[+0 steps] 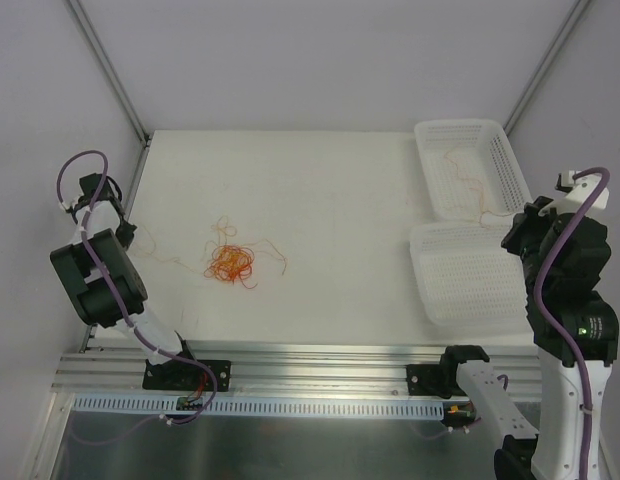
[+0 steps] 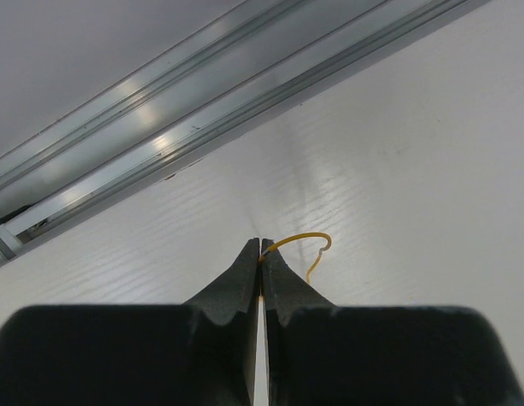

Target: Untangle the cables

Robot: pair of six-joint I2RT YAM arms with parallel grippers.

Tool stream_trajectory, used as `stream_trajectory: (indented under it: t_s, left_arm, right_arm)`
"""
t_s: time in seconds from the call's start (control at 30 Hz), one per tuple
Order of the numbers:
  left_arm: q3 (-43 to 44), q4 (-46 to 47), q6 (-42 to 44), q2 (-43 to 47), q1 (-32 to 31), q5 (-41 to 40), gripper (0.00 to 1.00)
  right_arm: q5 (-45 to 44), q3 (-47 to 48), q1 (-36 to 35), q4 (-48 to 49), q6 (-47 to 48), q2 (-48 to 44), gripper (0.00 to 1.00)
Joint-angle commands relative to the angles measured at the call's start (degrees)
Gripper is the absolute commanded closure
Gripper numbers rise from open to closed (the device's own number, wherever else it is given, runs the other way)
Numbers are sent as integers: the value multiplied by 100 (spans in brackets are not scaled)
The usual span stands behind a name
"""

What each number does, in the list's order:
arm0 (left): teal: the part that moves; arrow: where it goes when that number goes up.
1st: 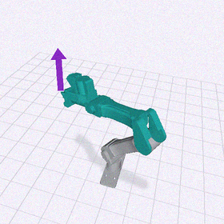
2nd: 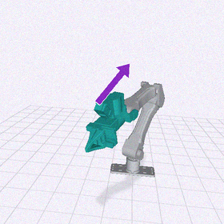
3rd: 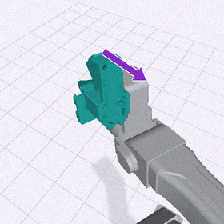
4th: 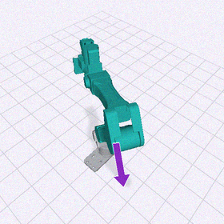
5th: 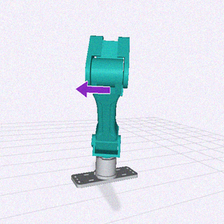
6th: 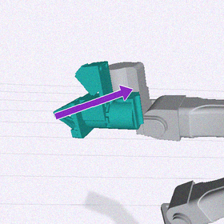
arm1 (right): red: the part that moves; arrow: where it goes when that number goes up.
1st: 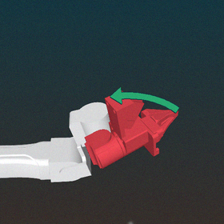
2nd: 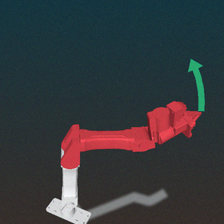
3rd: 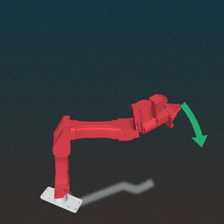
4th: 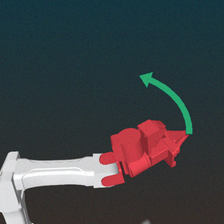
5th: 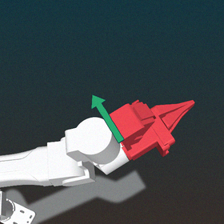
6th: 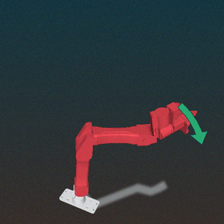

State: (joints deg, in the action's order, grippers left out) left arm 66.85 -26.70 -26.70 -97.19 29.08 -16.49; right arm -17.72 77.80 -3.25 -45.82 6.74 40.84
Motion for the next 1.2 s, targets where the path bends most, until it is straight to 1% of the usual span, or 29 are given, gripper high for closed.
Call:
stream_trajectory:
  t_s: [0.0,0.03,0.07,0.17,0.2,0.3,0.43,0.5,0.6,0.63,0.7,0.77,0.9,0.97,1.03,1.07,1.17]
  left_arm:
    - [92,-125,-160,7,10,242,100]
    - [74,-125,-186,42,1,365,100]
    - [56,-108,-230,77,-8,636,100]
    - [47,-116,-231,226,-95,997,100]
    - [30,-116,-213,348,-130,1068,100]
    - [4,-116,-160,743,-306,1261,100]
    - [56,-116,-90,1280,-578,1534,100]
    - [117,-125,6,1597,-771,1640,100]
    - [214,-134,200,2018,-1087,1640,100]
    - [241,-143,331,2124,-1193,1840,100]
    - [320,-178,428,2405,-1352,1886,100]
    - [399,-204,543,2668,-1563,2132,100]
    - [487,-213,771,3030,-1897,2676,100]
    - [496,-213,833,3152,-2011,3228,100]
    - [443,-222,824,3197,-2108,3546,100]
    - [365,-230,815,3249,-2204,3852,100]
    - [171,-230,763,3407,-2363,4188,100]
  right_arm:
    - [30,174,35,73,160,3,99]
    - [266,183,26,143,213,55,100]
    - [773,192,34,161,205,108,99]
    - [1322,244,35,188,100,380,99]
    - [1349,271,35,231,73,442,99]
    - [1306,446,35,407,64,662,99]
    - [1025,1174,35,477,169,1127,99]
    - [989,1325,26,713,205,1356,99]
    - [1191,1641,26,1065,170,1725,99]
    - [1322,1720,26,1154,152,1821,99]
    - [1420,2010,34,1329,108,2154,99]
    - [1464,2238,35,1505,117,2375,99]
    - [1297,2354,35,2207,292,2850,99]
    - [1104,2354,61,2463,459,3175,99]
    - [938,2380,148,2736,573,3525,99]
    - [876,2363,192,2806,582,3640,99]
    - [621,2284,316,3070,565,4089,99]
